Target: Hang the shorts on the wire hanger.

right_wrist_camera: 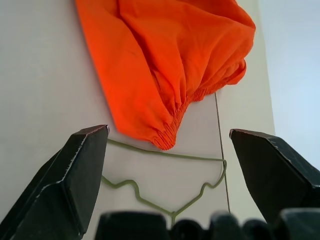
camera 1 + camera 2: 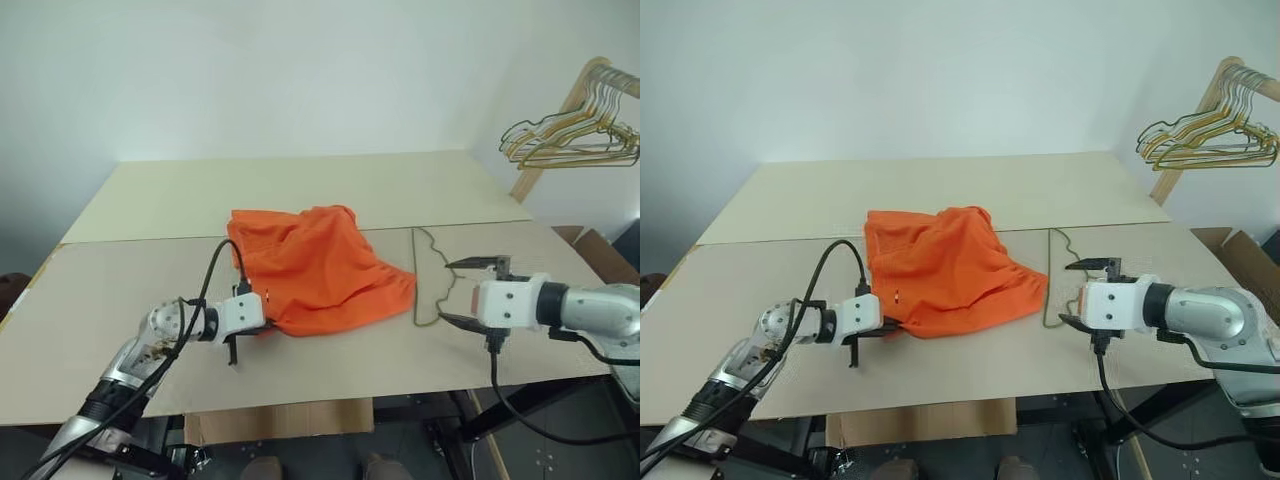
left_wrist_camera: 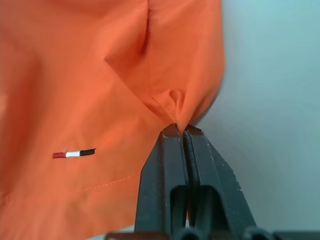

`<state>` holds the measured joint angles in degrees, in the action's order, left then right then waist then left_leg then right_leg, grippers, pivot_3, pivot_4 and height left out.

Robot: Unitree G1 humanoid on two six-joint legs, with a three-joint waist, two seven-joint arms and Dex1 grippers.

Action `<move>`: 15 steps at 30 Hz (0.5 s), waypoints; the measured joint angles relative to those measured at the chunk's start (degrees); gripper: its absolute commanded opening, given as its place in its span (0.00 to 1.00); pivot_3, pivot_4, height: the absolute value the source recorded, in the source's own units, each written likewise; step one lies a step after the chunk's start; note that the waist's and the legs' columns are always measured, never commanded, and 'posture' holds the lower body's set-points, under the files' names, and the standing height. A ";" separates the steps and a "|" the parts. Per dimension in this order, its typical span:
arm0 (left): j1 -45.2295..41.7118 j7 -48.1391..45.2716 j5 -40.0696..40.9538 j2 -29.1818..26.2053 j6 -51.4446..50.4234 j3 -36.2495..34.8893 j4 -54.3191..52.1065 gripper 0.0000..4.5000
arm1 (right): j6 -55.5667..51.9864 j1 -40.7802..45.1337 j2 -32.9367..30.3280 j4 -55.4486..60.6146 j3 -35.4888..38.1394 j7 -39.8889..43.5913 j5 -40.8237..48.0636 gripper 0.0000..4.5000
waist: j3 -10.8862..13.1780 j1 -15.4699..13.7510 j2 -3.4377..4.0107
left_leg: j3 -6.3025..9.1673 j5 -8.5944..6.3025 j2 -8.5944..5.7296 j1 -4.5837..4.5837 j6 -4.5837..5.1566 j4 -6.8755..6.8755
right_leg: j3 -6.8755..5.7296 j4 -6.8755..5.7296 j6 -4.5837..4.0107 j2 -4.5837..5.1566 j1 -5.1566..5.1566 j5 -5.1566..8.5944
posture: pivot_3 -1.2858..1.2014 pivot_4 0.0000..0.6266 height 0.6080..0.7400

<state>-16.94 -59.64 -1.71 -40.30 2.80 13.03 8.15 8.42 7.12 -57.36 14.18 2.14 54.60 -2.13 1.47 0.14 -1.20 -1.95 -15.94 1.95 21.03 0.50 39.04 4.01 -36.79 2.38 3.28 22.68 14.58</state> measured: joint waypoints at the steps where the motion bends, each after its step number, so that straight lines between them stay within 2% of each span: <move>1: 0.60 -0.19 0.60 -0.92 0.08 -0.90 -0.21 0.00 | 0.83 0.72 0.79 -0.34 -1.49 -0.77 -1.82 1.00 | 0.00 0.22 0.00 | -0.01 0.00 0.00 0.00 0.00 0.00 | 0.01 -0.03 0.00 0.00 0.02 0.00 | 0.52 0.00 1.00; 7: 3.18 -0.92 2.97 -5.06 0.20 -5.33 -2.88 0.00 | 7.37 4.22 6.65 -3.41 -9.87 -6.73 -13.27 1.00 | 0.00 0.52 -0.01 | 0.00 0.00 0.00 0.02 0.00 -0.01 | 0.00 -0.02 0.01 0.01 0.03 0.01 | 0.53 0.00 1.00; 13: 6.50 -1.74 4.66 -7.41 -0.04 -7.70 -5.43 0.00 | 14.69 10.33 12.89 -16.64 -19.81 -21.07 -32.78 1.00 | 0.00 0.62 -0.02 | -0.07 0.01 -0.02 0.04 -0.02 0.00 | 0.05 -0.12 0.00 0.05 0.14 0.00 | 0.54 0.00 1.00; 15: 7.04 -1.74 4.70 -7.71 -0.05 -7.98 -5.81 0.00 | 15.63 11.96 13.14 -19.87 -20.63 -24.26 -35.60 1.00 | 0.00 0.49 -0.02 | -0.06 0.01 -0.02 0.07 -0.02 -0.01 | 0.04 -0.12 0.00 0.04 0.18 0.00 | 0.54 0.00 1.00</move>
<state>-9.90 -61.38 2.99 -48.01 2.75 5.05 2.34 24.05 19.08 -44.22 -5.68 -18.49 30.35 -37.73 1.47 0.63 -1.21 -2.01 -15.93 1.92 21.10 0.48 39.03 4.05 -36.91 2.38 3.32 22.85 14.58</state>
